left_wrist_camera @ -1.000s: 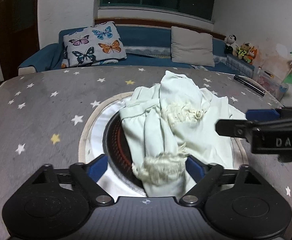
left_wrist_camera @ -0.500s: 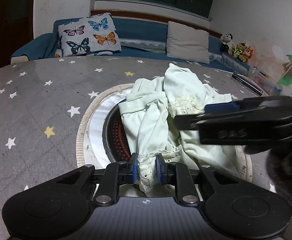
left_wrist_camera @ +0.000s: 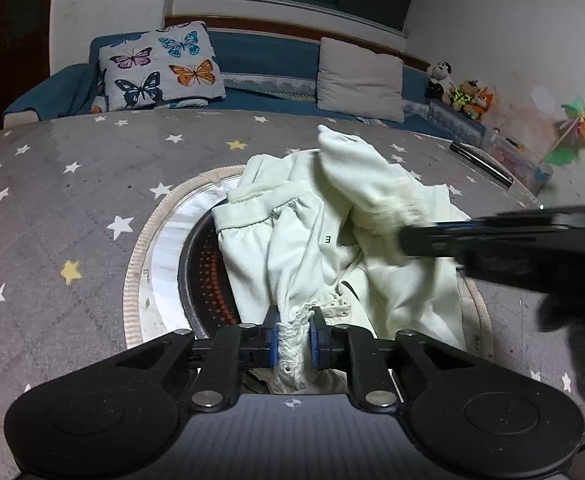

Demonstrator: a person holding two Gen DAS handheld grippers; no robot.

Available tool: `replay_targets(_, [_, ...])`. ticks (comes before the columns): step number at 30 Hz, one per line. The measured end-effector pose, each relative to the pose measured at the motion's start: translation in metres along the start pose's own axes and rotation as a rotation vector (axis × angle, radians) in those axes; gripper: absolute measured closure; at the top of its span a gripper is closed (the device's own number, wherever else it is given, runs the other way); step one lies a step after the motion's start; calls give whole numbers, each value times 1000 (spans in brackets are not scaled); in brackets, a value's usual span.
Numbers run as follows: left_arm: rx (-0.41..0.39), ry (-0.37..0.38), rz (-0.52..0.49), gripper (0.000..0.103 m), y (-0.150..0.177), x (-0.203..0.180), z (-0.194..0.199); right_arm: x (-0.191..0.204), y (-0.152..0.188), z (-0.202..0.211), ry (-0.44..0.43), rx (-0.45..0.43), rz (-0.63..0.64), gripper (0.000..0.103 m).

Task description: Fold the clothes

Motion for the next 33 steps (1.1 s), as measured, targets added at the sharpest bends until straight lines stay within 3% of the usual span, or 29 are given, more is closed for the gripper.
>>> replay_targets(8, [-70,-42,46,95,-9,22,41,-39,-2,65,-2,-96,-132,98])
replay_targets(14, [-102,-53,60,95,-5,30,86,-54,10,124,-23,-158,-163,98])
replay_targets(21, [-84,-50,39,95,24,32,137,-59,60,178,-76,-111,-228,98])
replay_targets(26, [-13,-42,18,95,59,32,156,-59,106,200,-69,7,-223,95])
replay_targets(31, [7,-54,0,87,73,33,166,-62,129,213,18,72,-173,87])
replay_targets(32, [3,-57,-7,79,73,33,168,-62,127,216,27,65,-163,78])
replay_targets(33, [-5,-63,-10,62,71,34,170,-60,123,219,35,53,-145,73])
Point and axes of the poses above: each gripper's, at about its wrist camera, not at the fingertips, and z roughly against the way its jaws point, x to its left, y to its underside, the point moved 10 cm from there along -z, roughly the way its jaws point, and after that the axes turned 4 degrees about -x, right-handed, at the moved point
